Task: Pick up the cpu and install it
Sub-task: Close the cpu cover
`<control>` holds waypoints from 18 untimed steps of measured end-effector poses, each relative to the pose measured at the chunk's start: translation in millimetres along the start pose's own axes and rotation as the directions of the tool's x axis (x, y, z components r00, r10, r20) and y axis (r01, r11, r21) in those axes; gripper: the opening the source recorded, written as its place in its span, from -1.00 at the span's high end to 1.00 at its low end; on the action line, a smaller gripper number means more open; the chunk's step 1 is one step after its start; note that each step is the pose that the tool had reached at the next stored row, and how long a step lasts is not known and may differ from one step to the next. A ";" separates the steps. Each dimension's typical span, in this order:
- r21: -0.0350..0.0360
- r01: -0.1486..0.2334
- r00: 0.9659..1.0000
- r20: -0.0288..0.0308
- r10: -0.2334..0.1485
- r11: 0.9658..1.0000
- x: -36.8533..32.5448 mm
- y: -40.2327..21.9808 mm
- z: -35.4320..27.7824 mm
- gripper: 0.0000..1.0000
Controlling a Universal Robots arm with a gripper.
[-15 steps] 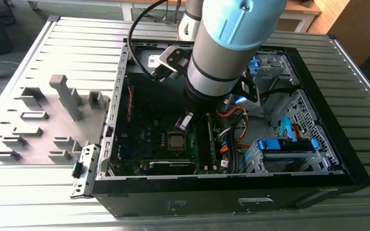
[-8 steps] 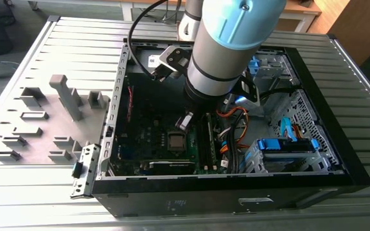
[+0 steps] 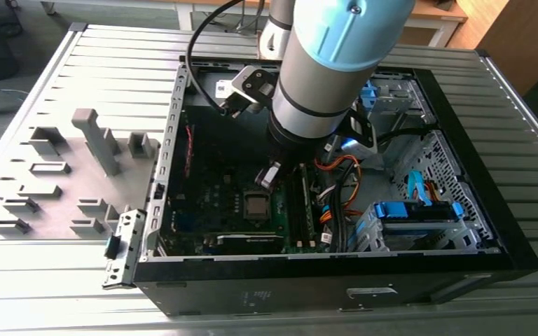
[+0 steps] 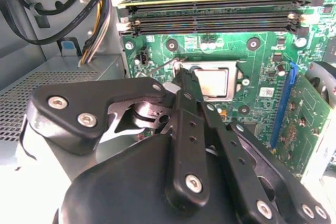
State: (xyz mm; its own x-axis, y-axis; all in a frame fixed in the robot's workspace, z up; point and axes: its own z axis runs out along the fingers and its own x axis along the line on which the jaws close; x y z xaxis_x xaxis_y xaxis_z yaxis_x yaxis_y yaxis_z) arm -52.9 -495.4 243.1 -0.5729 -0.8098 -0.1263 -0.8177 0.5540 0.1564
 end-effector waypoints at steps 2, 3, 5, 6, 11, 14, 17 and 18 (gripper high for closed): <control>-0.001 0.000 1.000 0.000 0.000 1.000 -0.6 0.3 0.5 0.79; -0.001 0.000 1.000 -0.001 0.000 1.000 -0.9 0.5 0.7 0.79; -0.001 0.000 1.000 -0.001 0.000 1.000 -1.3 0.8 1.4 0.79; -0.001 0.000 1.000 -0.001 0.000 1.000 -1.4 0.8 1.7 0.79; -0.002 0.000 1.000 -0.001 0.000 1.000 -1.8 0.8 5.8 0.79; -0.002 0.000 1.000 -0.001 0.000 1.000 -3.8 2.1 8.6 0.79; 0.001 -0.001 1.000 -0.006 0.001 1.000 -6.4 3.8 10.2 0.79; 0.002 -0.001 1.000 -0.008 0.001 1.000 -6.6 3.8 10.3 0.79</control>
State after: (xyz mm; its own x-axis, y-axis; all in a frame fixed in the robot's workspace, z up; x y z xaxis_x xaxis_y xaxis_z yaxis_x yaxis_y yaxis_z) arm -52.8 -485.9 234.4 -0.5730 -0.8109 -0.1184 -0.8174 0.5551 0.1541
